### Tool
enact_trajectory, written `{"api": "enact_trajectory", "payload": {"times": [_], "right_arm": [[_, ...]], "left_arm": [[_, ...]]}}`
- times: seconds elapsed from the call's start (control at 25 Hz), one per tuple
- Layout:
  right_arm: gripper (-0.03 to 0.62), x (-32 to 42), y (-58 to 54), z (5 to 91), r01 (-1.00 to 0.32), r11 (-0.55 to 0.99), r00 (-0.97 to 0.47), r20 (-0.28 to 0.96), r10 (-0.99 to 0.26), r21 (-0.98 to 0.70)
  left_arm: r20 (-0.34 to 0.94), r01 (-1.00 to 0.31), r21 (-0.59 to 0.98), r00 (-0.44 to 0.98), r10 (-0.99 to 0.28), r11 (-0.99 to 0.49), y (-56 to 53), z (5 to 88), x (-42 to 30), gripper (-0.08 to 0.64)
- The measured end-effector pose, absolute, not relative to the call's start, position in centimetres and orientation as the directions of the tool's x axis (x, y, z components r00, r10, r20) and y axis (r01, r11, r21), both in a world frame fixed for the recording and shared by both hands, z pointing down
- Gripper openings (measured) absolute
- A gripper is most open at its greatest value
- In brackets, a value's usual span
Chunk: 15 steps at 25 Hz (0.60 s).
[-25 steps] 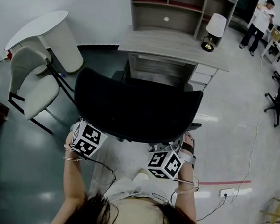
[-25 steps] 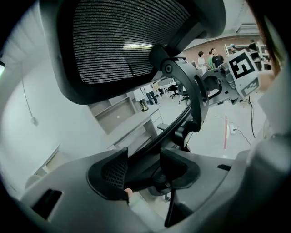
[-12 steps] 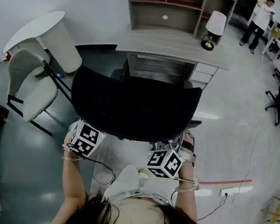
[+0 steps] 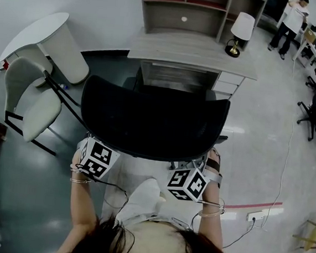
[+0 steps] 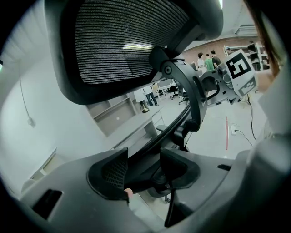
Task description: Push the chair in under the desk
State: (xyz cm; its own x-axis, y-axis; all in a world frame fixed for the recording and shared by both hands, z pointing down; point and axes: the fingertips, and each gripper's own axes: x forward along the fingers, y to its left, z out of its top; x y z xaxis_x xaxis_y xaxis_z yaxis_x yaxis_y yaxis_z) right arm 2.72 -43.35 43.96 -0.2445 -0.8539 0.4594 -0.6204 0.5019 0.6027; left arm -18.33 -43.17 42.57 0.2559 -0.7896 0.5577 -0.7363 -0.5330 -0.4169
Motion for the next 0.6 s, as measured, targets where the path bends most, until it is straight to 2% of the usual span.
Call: {"api": "enact_trajectory", "payload": {"times": [0.6], "right_arm": [[0.227, 2.6, -46.4, 44.0, -0.629, 0.493, -0.236, 0.457, -0.858, 0.601]], "left_arm": [[0.548, -0.735, -0.421, 0.260, -0.795, -0.531, -46.2, 42.6, -18.5, 0.207]]}}
